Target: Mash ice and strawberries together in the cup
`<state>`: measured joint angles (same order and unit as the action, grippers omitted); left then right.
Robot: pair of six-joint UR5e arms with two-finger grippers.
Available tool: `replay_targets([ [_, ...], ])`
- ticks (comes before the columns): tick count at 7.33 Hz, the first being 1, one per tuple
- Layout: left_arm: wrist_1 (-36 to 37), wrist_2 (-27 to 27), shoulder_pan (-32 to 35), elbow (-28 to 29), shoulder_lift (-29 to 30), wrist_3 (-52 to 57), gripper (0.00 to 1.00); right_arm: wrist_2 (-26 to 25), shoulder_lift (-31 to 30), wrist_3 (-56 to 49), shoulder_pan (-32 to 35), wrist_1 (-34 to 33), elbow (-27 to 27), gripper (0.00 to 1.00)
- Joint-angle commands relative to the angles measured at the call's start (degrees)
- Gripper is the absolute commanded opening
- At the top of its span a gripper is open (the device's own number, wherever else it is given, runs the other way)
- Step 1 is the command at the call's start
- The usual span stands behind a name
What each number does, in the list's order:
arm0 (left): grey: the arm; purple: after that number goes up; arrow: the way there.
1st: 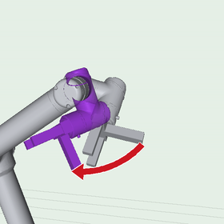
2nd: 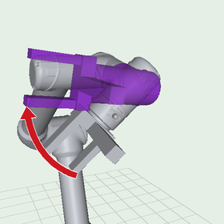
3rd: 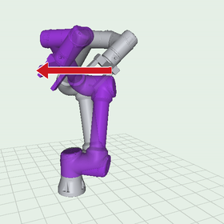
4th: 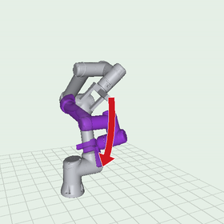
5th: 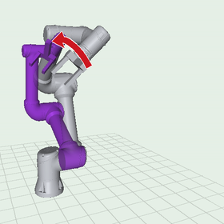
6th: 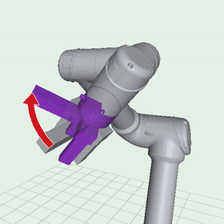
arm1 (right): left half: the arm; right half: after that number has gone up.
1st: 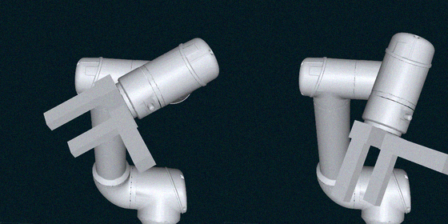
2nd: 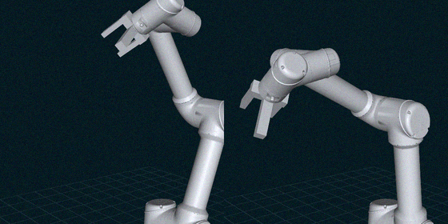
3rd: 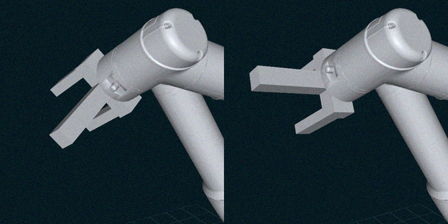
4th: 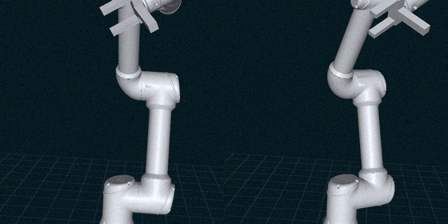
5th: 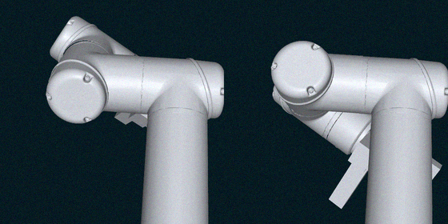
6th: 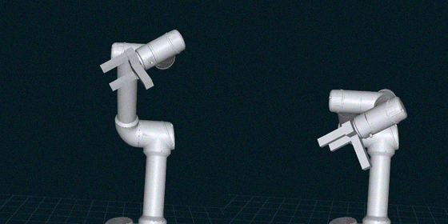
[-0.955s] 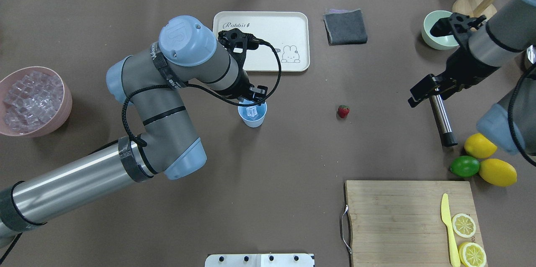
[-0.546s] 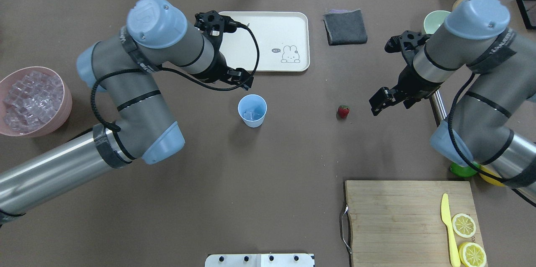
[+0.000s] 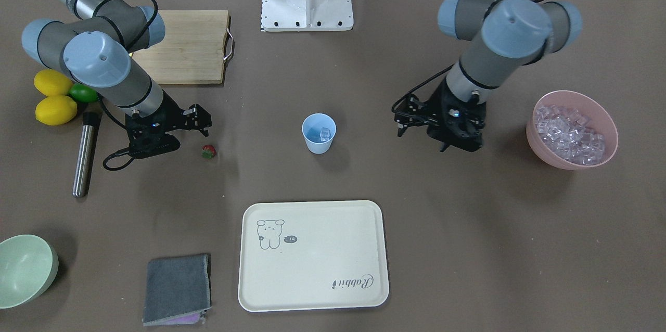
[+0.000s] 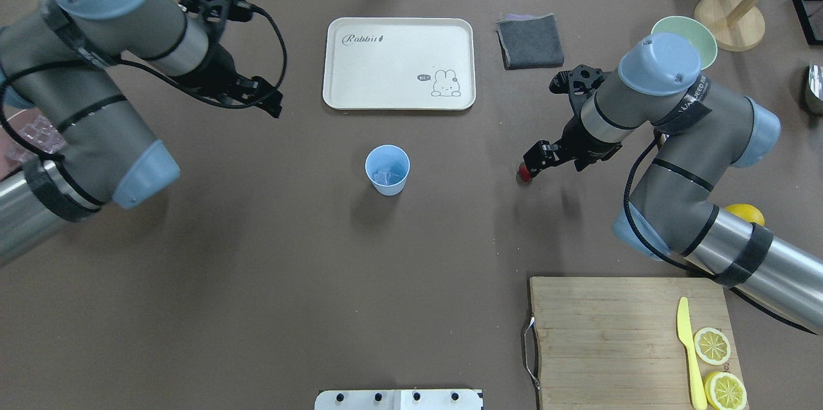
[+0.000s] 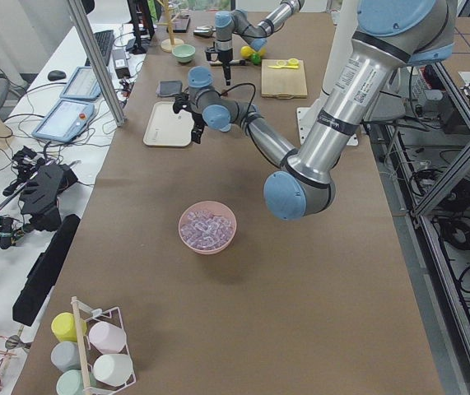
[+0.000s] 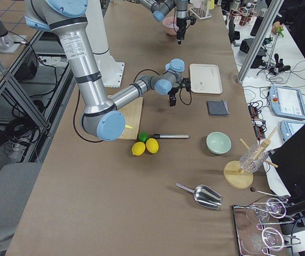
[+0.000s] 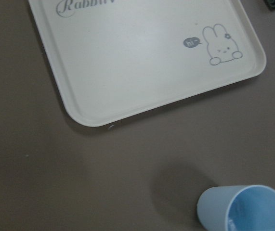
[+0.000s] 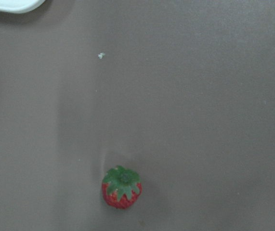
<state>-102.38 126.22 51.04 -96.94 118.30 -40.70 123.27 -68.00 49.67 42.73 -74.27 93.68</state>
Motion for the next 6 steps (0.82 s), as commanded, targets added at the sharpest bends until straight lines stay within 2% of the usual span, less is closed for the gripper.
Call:
replay_targets([
  [1,8.7,4.9,8.9,-4.7,-7.8,9.9,0.98,-2.3,2.3,1.1,-0.8,0.4,-2.7,0.94],
  [2,11.4,4.9,11.7,-5.2,-10.6,15.1,0.98,-2.9,3.1,1.5,-1.2,0.4,-3.5,0.9],
  [4,11.6,4.7,15.3,-4.7,-14.4,20.6,0.98,-5.1,4.7,2.1,-2.4,0.4,-5.4,0.83],
  [5,11.7,4.7,15.5,-4.7,-14.5,20.7,0.98,-5.1,4.6,2.1,-2.5,0.4,-5.5,0.73],
  [6,11.7,4.7,15.8,-4.4,-14.7,20.8,0.98,-5.1,4.7,2.7,-2.6,0.4,-5.5,0.4],
])
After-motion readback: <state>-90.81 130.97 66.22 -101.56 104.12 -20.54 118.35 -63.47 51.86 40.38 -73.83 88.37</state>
